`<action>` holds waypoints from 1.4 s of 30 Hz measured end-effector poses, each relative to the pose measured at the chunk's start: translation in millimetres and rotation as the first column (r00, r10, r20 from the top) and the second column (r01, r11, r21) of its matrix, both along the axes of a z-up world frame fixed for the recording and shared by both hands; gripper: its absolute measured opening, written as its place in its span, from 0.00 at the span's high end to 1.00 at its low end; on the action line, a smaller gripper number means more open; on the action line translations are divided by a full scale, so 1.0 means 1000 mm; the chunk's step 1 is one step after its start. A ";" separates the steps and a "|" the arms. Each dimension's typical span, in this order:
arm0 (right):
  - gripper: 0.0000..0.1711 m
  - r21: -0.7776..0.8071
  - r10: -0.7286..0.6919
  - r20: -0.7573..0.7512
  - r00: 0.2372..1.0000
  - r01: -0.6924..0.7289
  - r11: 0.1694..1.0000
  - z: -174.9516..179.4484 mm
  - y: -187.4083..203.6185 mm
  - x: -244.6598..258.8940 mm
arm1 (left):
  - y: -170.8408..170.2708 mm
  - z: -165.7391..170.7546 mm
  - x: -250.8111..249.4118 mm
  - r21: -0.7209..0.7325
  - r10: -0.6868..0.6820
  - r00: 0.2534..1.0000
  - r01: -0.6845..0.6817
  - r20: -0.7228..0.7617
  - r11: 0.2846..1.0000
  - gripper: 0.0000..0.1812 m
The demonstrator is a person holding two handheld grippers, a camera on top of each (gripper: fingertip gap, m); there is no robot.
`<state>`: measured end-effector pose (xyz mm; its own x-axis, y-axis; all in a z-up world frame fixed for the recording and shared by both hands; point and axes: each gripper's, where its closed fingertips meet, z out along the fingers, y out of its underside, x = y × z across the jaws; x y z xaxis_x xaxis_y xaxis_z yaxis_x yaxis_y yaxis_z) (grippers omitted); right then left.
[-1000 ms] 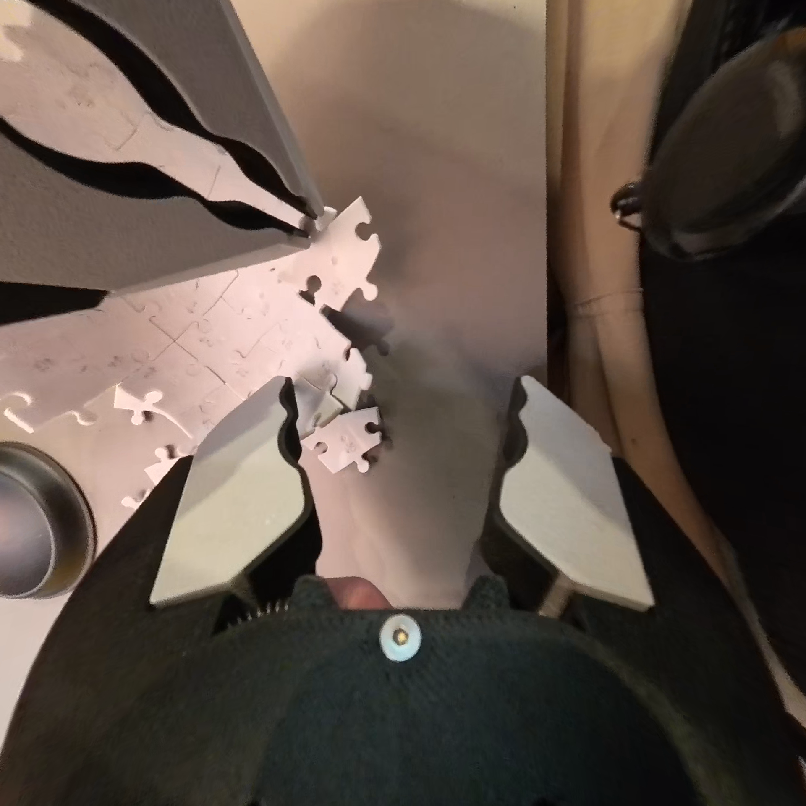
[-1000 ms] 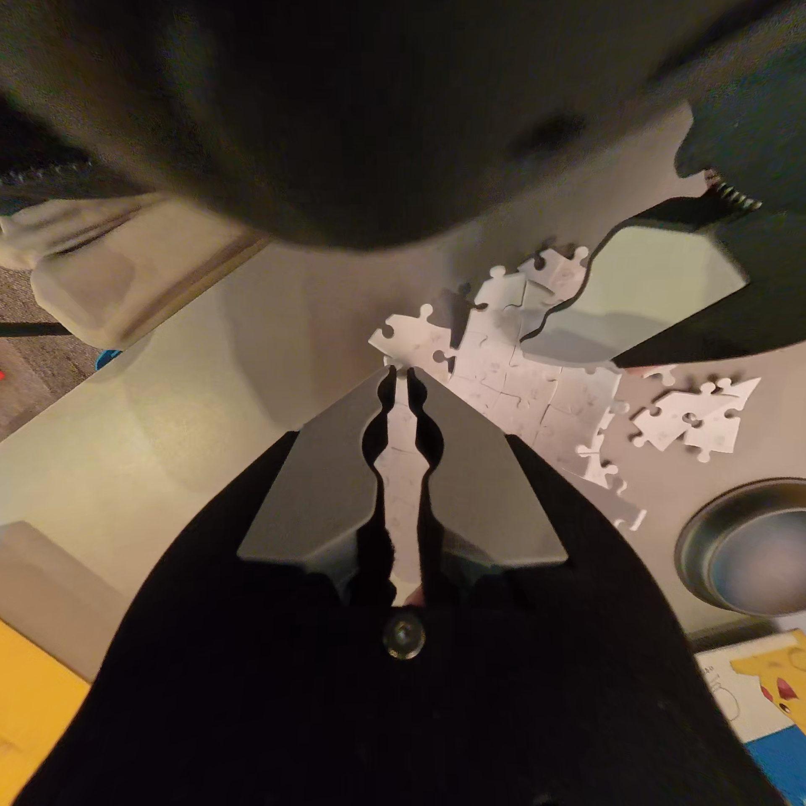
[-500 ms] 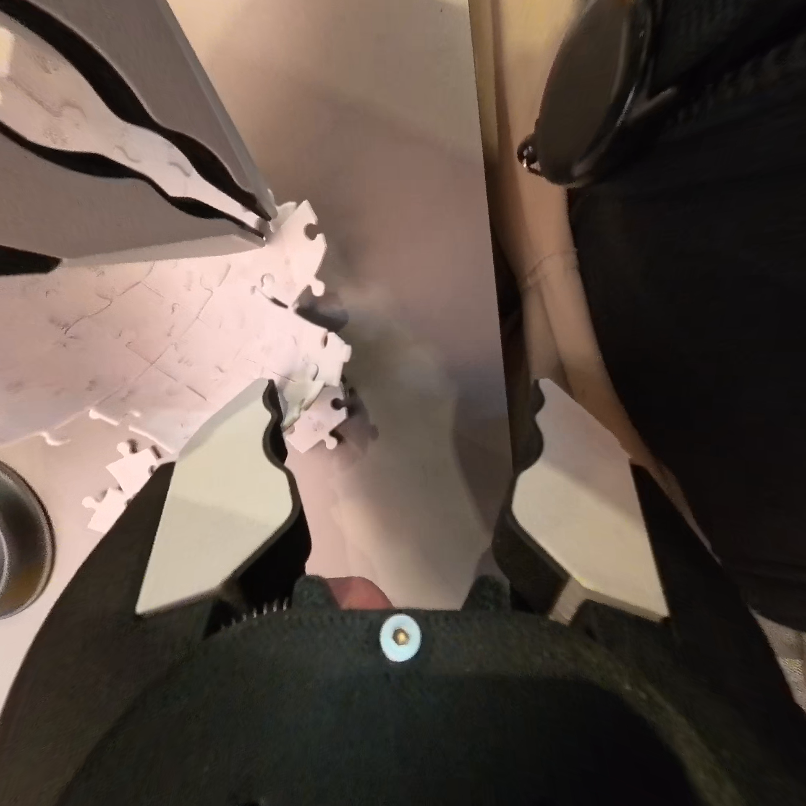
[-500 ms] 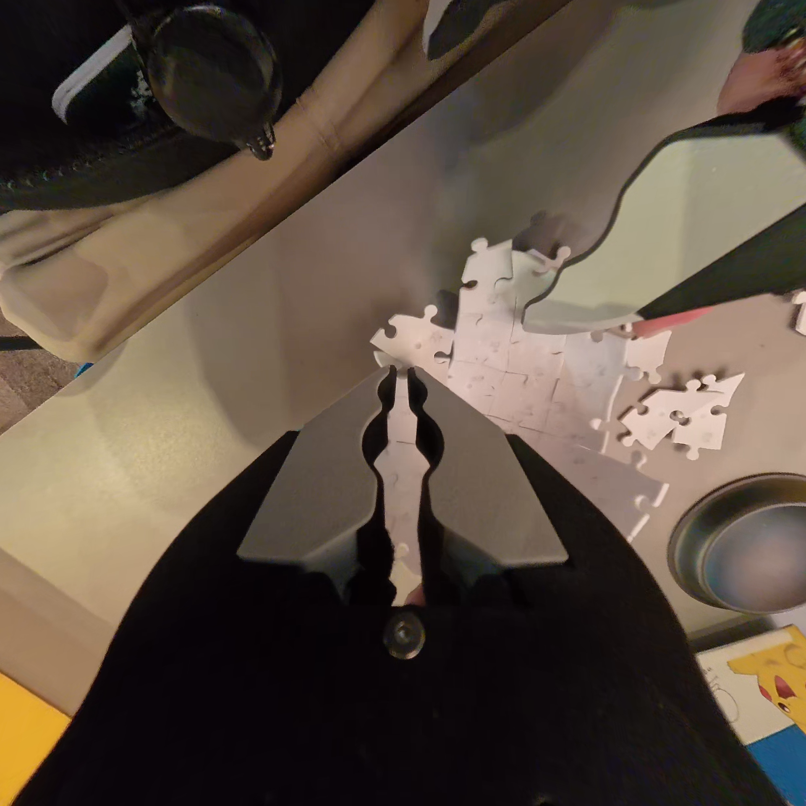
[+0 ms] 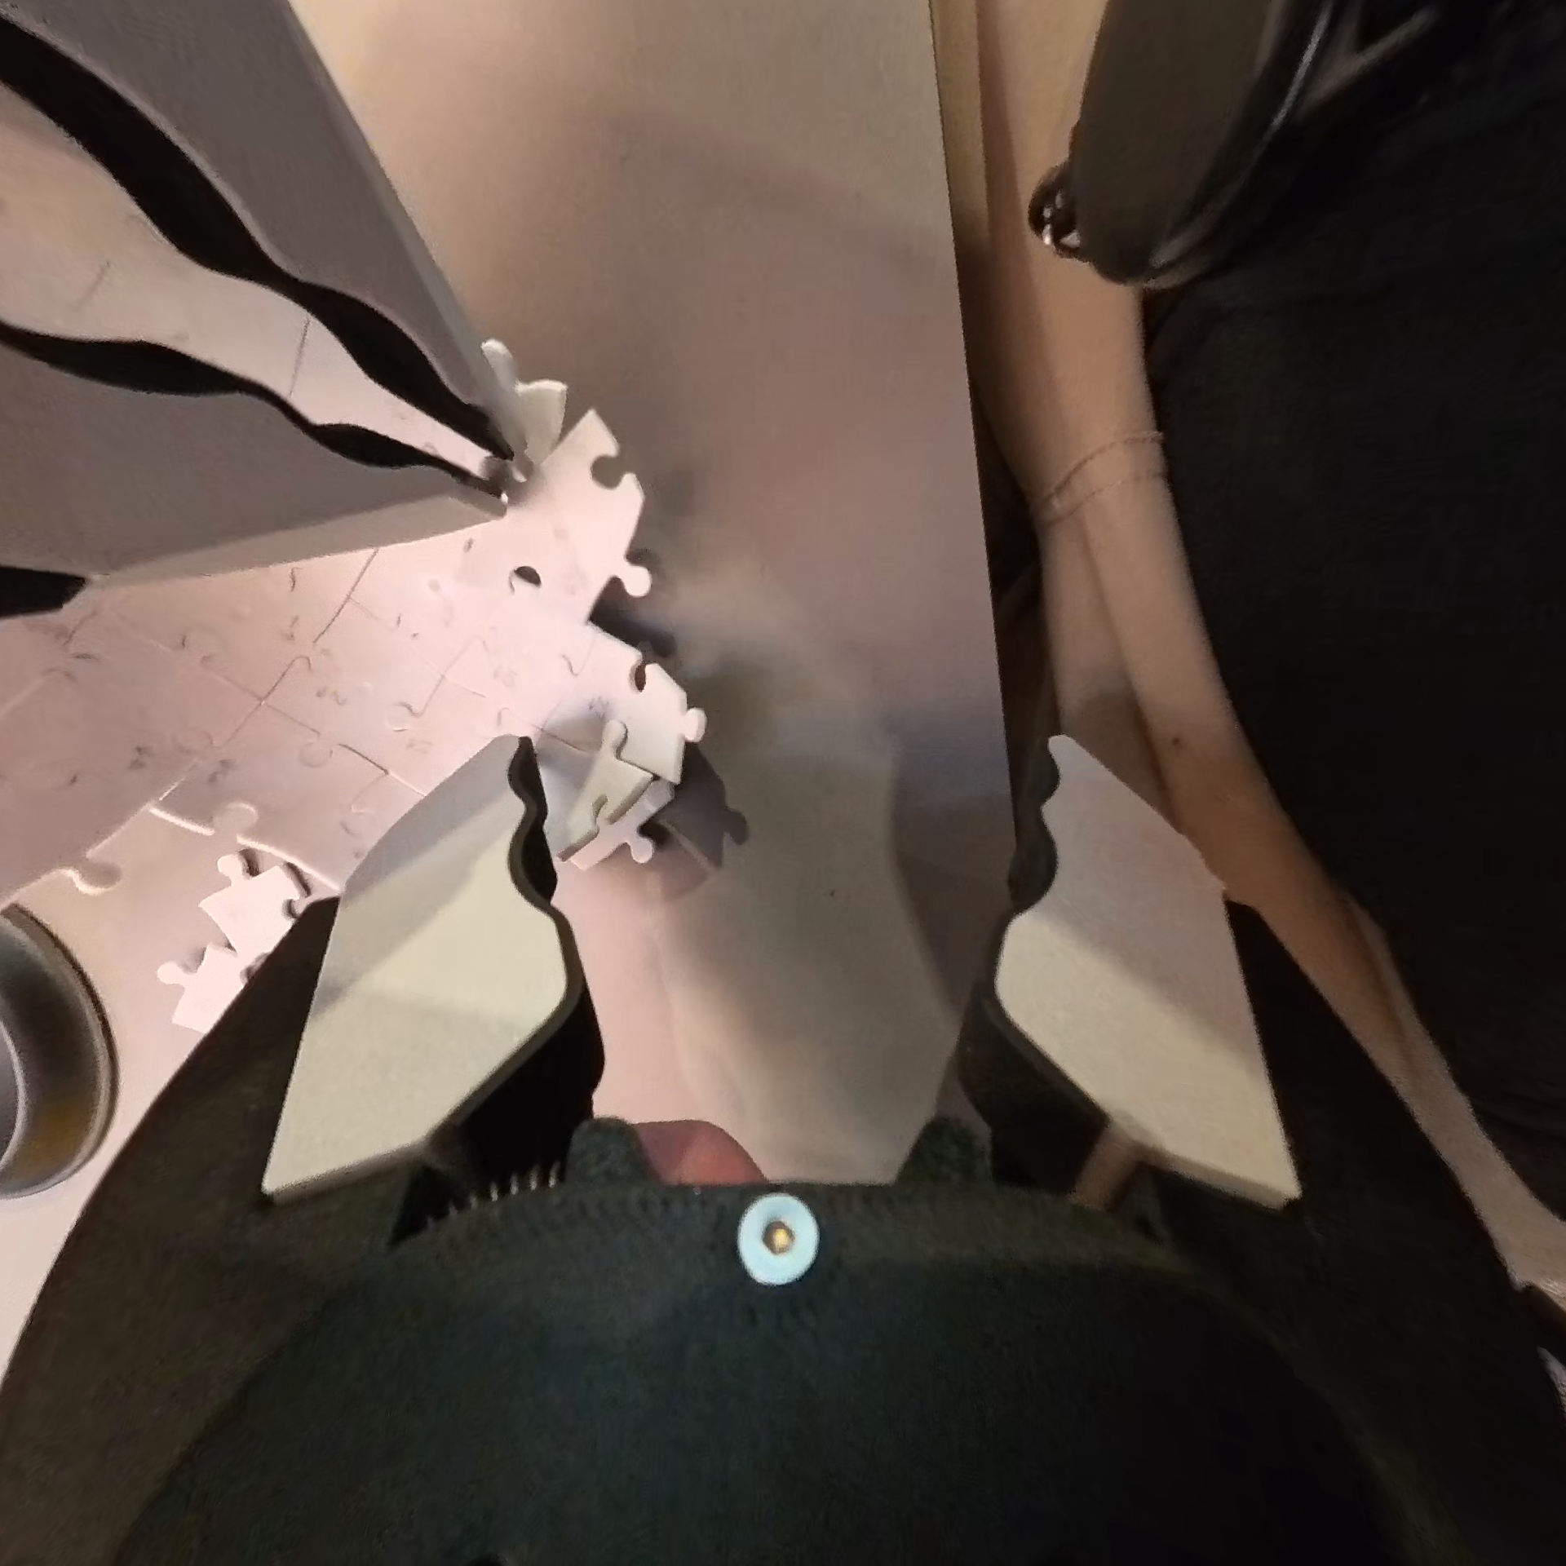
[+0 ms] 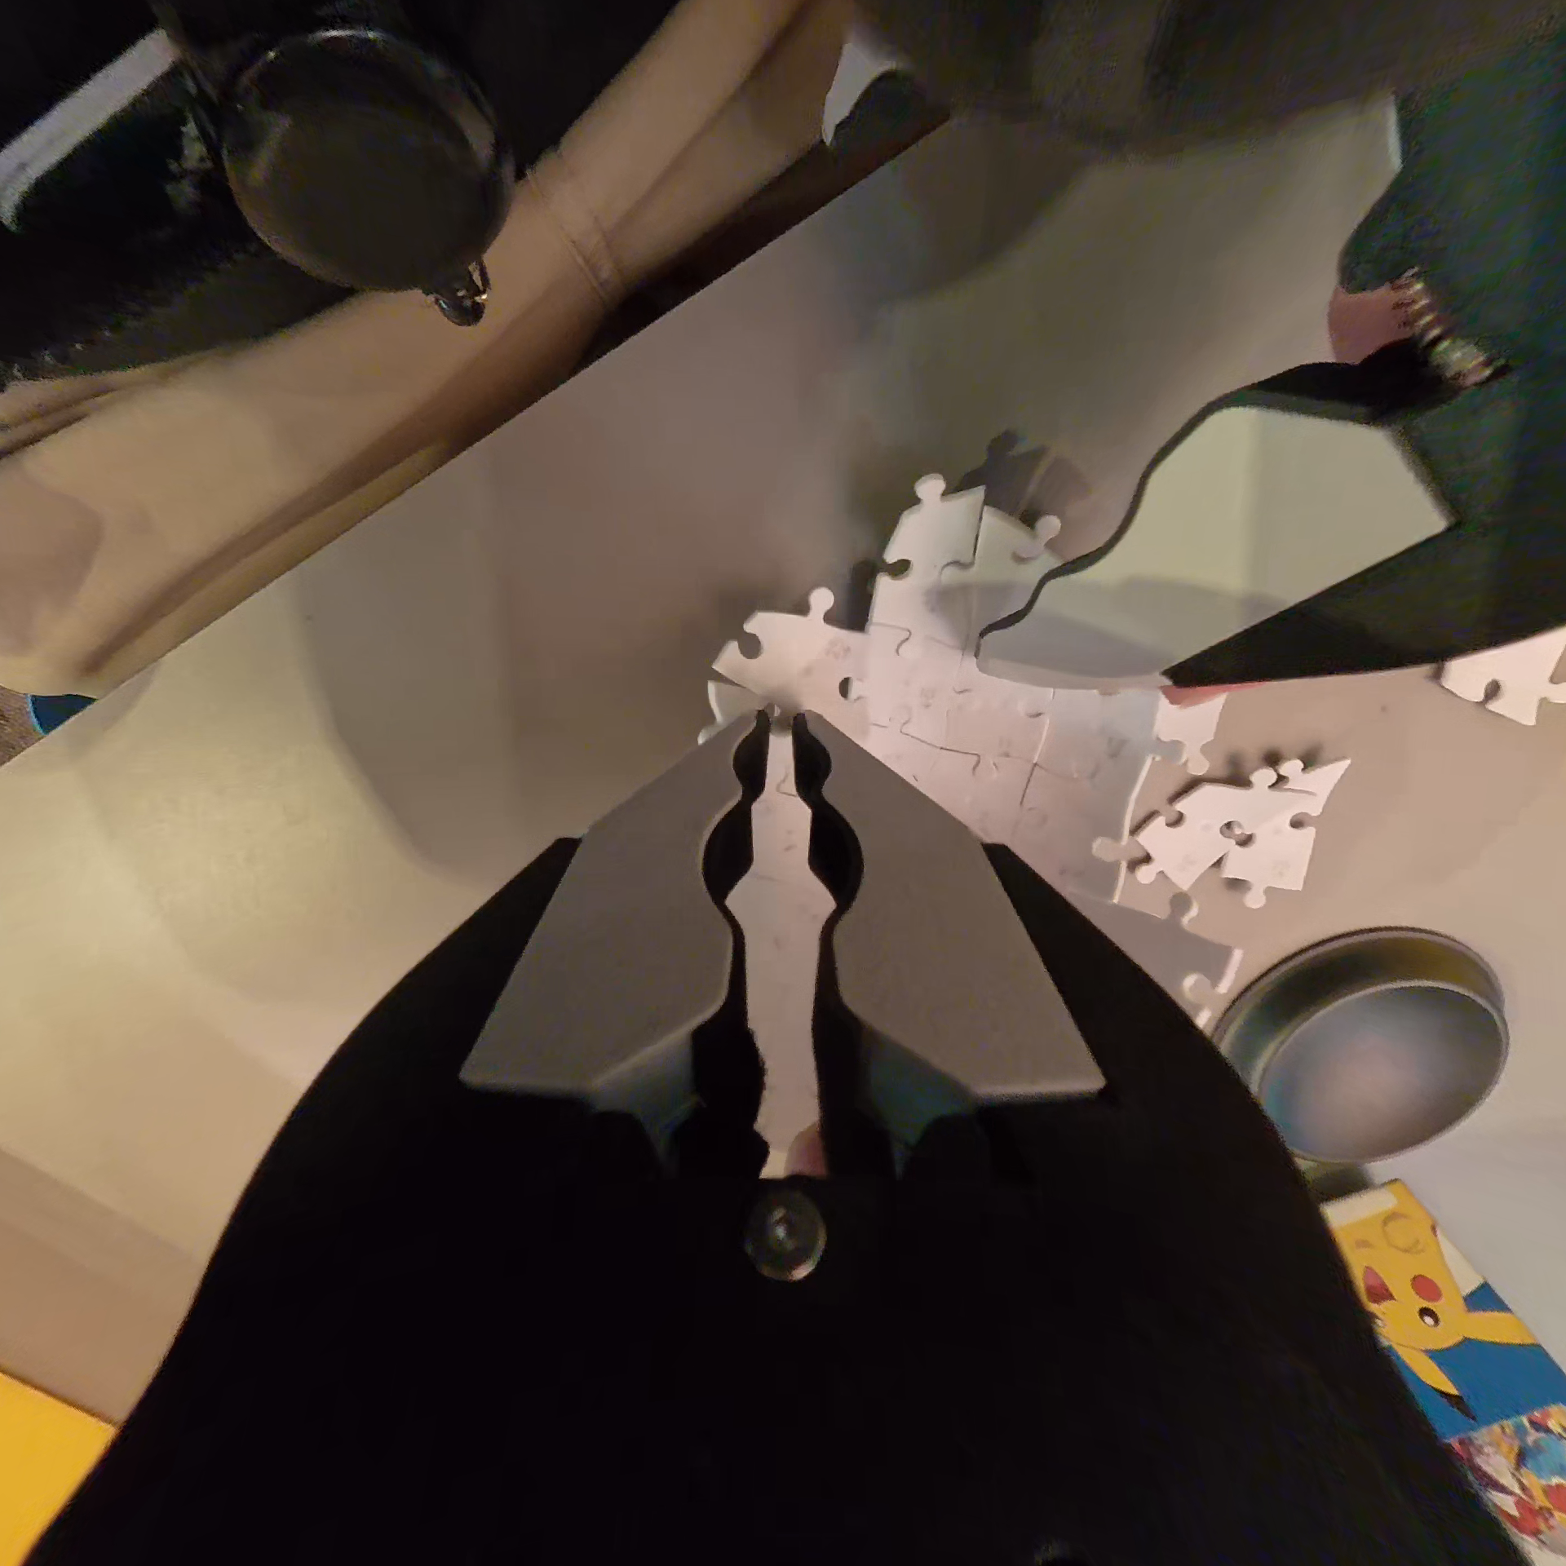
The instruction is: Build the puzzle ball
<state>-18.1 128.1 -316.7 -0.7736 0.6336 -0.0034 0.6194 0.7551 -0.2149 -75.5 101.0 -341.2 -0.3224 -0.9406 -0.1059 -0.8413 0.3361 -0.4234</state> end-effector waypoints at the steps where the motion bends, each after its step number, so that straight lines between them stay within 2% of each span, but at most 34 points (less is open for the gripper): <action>1: 0.98 -0.002 0.001 0.000 1.000 -0.001 1.000 0.000 -0.001 0.000 | 0.000 0.000 0.000 0.002 0.000 1.000 0.000 -0.002 1.000 0.42; 11: 0.94 0.039 -0.033 -0.049 0.998 0.035 0.999 0.006 0.001 -0.004 | 0.001 -0.001 0.002 0.004 0.004 1.000 -0.004 -0.004 1.000 0.42; 16: 0.94 0.054 -0.154 -0.139 0.978 0.162 0.985 0.022 -0.002 -0.014 | 0.001 -0.001 0.000 0.006 0.004 1.000 -0.004 -0.013 1.000 0.42; 19: 0.93 -0.009 -0.350 -0.162 0.923 0.353 0.936 0.030 -0.007 -0.014 | -0.001 -0.002 0.000 -0.001 0.003 1.000 -0.003 -0.017 1.000 0.41; 21: 0.89 -0.080 -0.487 -0.171 0.856 0.481 0.873 0.036 -0.017 -0.011 | -0.004 -0.003 0.000 -0.010 0.002 1.000 -0.002 -0.017 1.000 0.41; 24: 0.89 -0.167 -0.661 -0.203 0.723 0.639 0.751 0.044 -0.029 -0.008 | -0.006 -0.003 0.002 -0.021 0.002 1.000 -0.002 -0.017 1.000 0.41; 27: 0.88 -0.203 -0.795 -0.237 0.558 0.772 0.603 0.040 -0.029 -0.006 | -0.008 -0.003 0.004 -0.029 0.008 1.000 -0.009 -0.017 1.000 0.40; 30: 0.86 -0.287 -0.910 -0.216 0.353 0.868 0.404 0.027 -0.031 -0.012 | -0.008 -0.003 0.005 -0.024 0.014 1.000 -0.014 -0.021 1.000 0.39; 35: 0.82 -0.274 -0.977 -0.185 0.105 0.949 0.154 0.003 -0.033 -0.013 | -0.003 -0.004 0.001 -0.004 0.023 0.999 -0.024 -0.030 1.000 0.40; 37: 0.81 -0.317 -0.977 -0.210 -0.025 0.947 0.044 0.003 -0.027 -0.016 | -0.002 -0.004 -0.001 -0.005 0.027 0.999 -0.027 -0.029 1.000 0.40; 42: 0.82 -0.329 -0.965 -0.236 -0.115 0.944 -0.032 -0.006 -0.022 -0.017 | -0.001 -0.004 -0.002 -0.030 0.029 1.000 -0.030 -0.007 0.999 0.40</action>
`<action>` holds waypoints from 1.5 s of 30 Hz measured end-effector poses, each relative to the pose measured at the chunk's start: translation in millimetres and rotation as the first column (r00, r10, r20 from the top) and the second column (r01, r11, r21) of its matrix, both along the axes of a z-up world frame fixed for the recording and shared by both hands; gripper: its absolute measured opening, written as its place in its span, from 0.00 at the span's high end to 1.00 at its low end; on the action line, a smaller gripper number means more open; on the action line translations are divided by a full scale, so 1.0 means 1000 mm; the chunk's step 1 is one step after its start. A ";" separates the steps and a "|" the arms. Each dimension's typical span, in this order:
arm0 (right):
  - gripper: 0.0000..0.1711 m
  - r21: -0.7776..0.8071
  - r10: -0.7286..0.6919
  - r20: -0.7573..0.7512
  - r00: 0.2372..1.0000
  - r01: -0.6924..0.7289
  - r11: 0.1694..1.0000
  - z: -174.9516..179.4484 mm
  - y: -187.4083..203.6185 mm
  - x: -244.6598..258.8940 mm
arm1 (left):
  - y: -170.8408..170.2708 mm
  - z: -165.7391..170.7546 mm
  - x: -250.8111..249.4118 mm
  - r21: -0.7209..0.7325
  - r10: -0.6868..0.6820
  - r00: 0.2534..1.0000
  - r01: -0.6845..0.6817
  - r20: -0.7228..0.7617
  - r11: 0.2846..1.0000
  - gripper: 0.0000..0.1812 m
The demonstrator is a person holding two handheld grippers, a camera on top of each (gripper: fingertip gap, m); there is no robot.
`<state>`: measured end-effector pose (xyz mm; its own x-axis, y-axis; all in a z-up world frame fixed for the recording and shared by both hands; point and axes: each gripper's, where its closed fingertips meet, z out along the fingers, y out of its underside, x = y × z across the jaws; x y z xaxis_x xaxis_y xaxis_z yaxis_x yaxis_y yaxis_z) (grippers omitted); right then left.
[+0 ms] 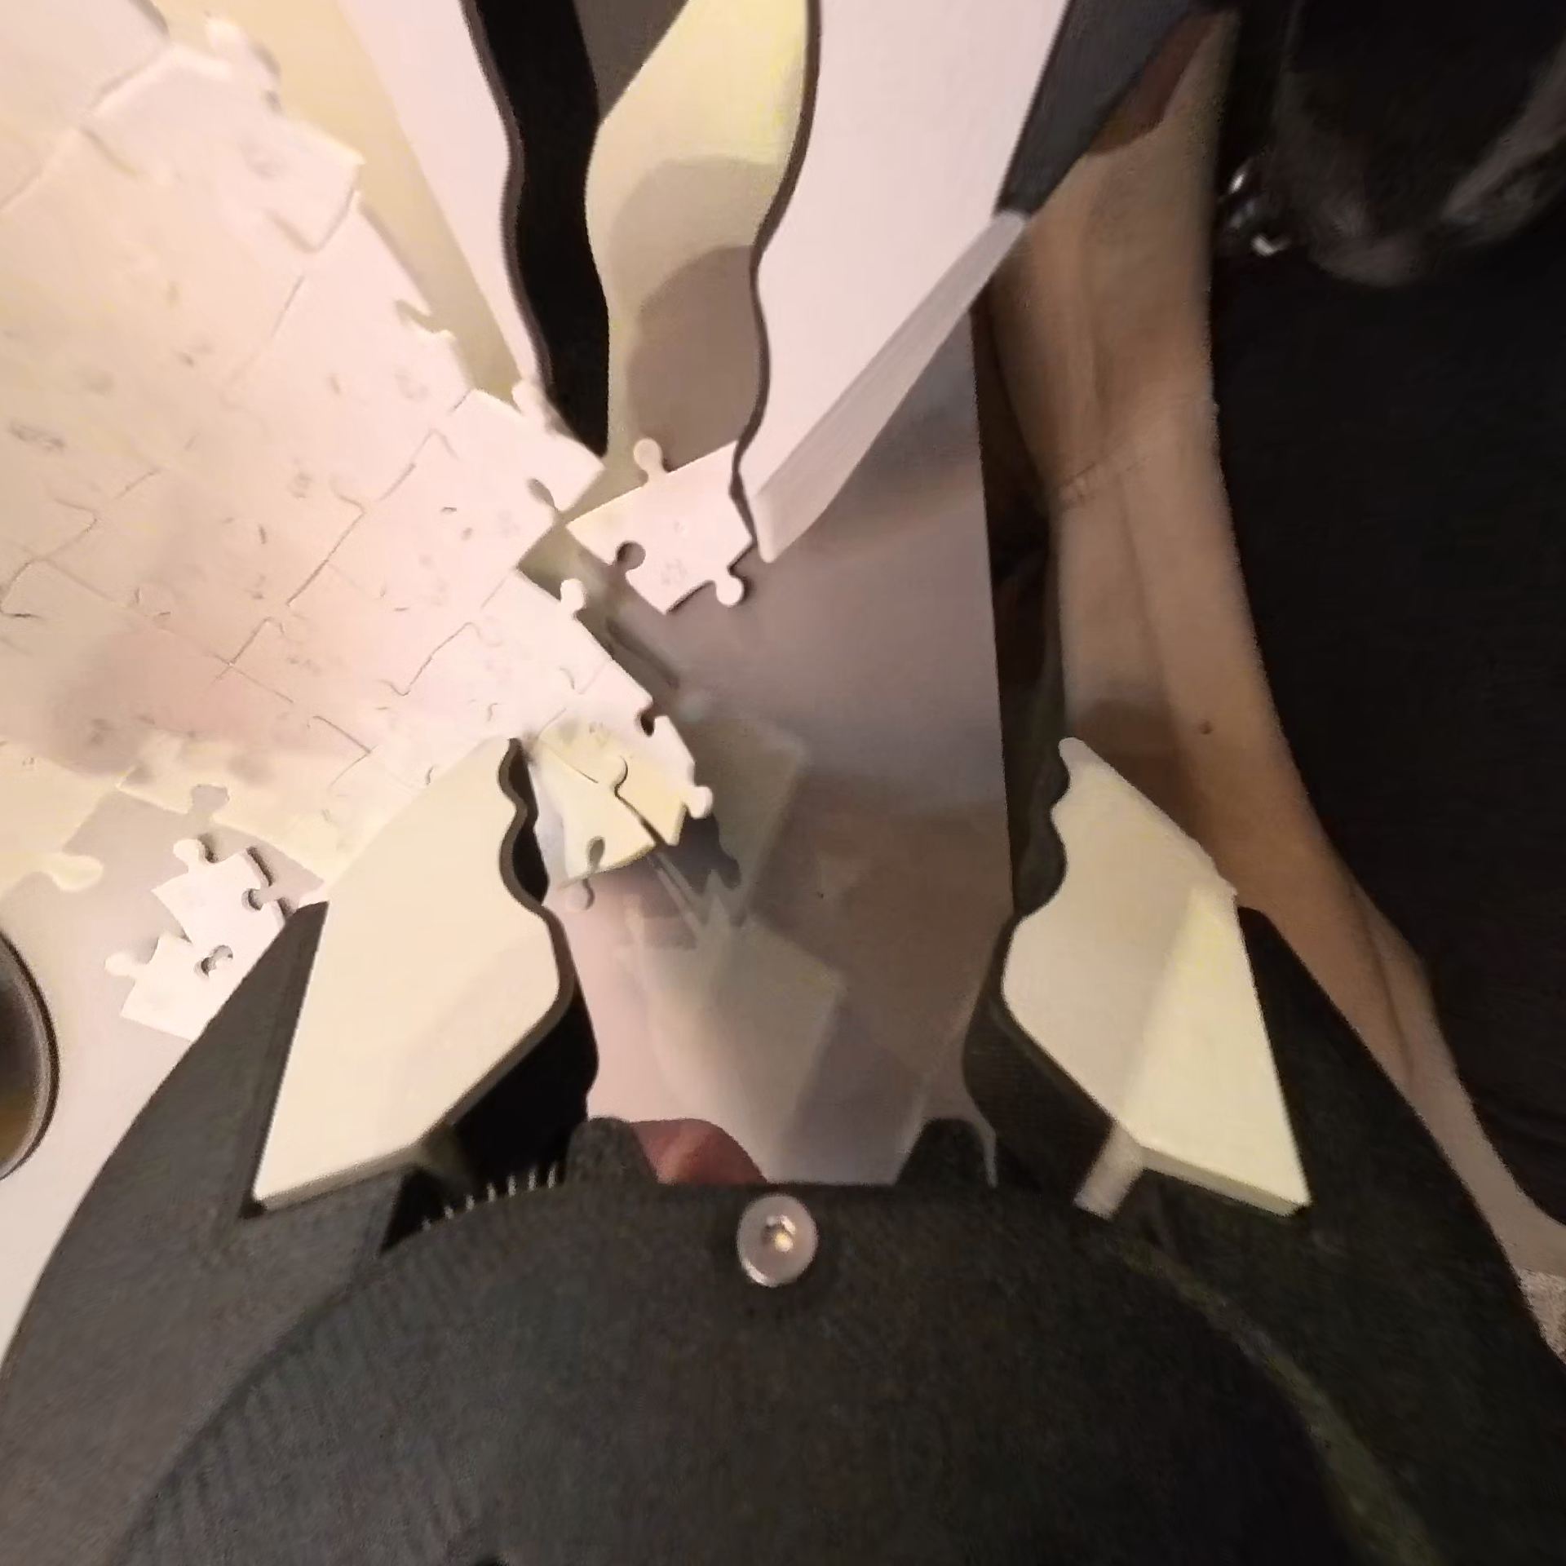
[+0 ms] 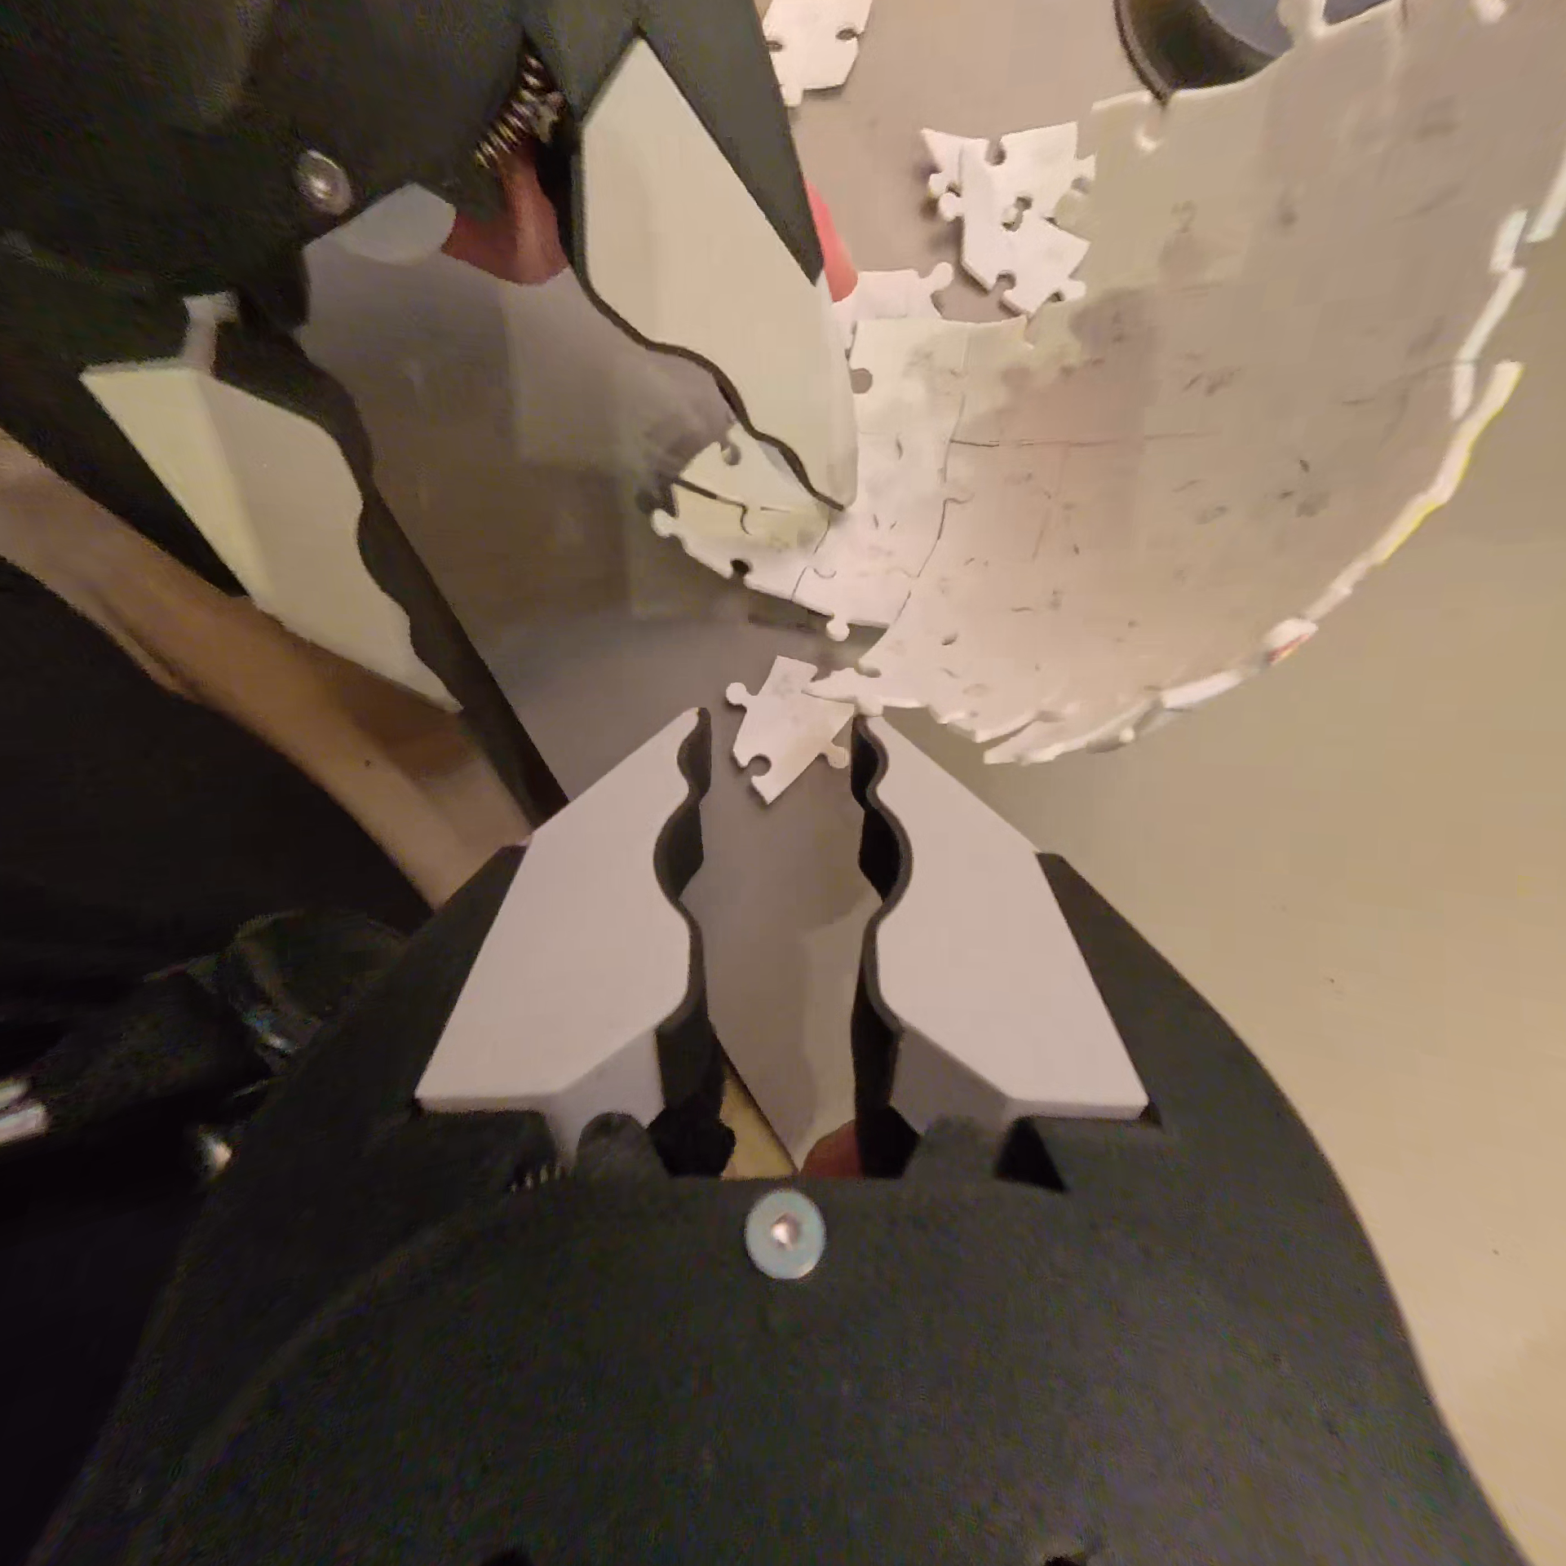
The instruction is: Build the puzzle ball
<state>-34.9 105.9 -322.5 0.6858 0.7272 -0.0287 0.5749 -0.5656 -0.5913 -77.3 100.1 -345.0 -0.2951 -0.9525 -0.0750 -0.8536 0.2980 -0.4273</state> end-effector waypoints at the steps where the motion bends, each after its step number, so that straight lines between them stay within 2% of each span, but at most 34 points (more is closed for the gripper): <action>1: 0.82 -0.002 0.000 0.020 1.000 0.000 1.000 -0.005 0.001 0.002 | 0.000 0.000 0.000 -0.003 0.000 1.000 0.000 0.004 1.000 0.40; 6: 0.84 0.012 -0.001 0.034 0.999 0.000 1.000 -0.012 0.001 0.007 | -0.001 0.001 -0.002 -0.018 0.005 1.000 -0.005 0.009 1.000 0.39; 9: 0.96 0.036 0.003 0.038 0.999 -0.005 0.999 -0.012 0.003 0.012 | -0.001 0.001 -0.002 -0.018 0.005 1.000 -0.005 0.008 1.000 0.39; 12: 0.95 0.068 0.022 0.040 0.999 -0.025 0.997 -0.010 0.006 0.015 | -0.002 0.001 -0.001 -0.016 0.009 1.000 -0.009 0.003 1.000 0.39; 15: 0.86 0.101 0.116 -0.011 0.993 -0.115 0.988 0.002 0.002 0.003 | -0.002 0.001 0.000 -0.022 0.024 1.000 -0.024 0.003 0.999 0.39; 17: 0.84 0.117 0.175 0.003 0.985 -0.174 0.978 0.000 0.000 -0.004 | 0.000 0.000 0.001 -0.020 0.038 0.999 -0.038 0.001 0.999 0.39; 23: 0.82 0.142 0.170 0.019 0.985 -0.171 0.975 -0.009 0.011 -0.005 | 0.004 0.001 0.004 -0.043 0.084 0.996 -0.084 0.015 0.996 0.38; 27: 0.89 0.157 0.158 0.021 0.987 -0.159 0.975 -0.010 0.015 -0.005 | 0.009 0.002 0.006 -0.046 0.117 0.993 -0.116 0.017 0.992 0.38; 30: 0.91 0.153 0.160 0.023 0.987 -0.161 0.975 -0.010 0.015 -0.004 | 0.008 0.006 0.002 -0.077 0.136 0.990 -0.133 0.028 0.988 0.38; 33: 1.00 0.148 0.166 0.026 0.986 -0.168 0.975 -0.010 0.013 -0.001 | 0.008 0.013 -0.004 -0.123 0.153 0.987 -0.147 0.040 0.981 0.39; 38: 1.00 0.135 0.163 0.036 0.986 -0.166 0.977 -0.010 0.011 0.006 | -0.003 0.013 -0.009 -0.159 0.154 0.988 -0.149 0.019 0.976 0.41; 45: 1.00 0.055 0.155 0.064 0.986 -0.158 0.986 -0.011 0.003 0.032 | -0.023 0.011 0.018 -0.175 0.125 0.991 -0.115 0.045 0.978 0.39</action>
<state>-2.5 109.3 -333.2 0.5625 0.8249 0.0556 0.6886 -0.4302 -0.5837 -58.9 77.2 -333.8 -0.1776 -0.9809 0.0796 -0.8524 0.1129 -0.5106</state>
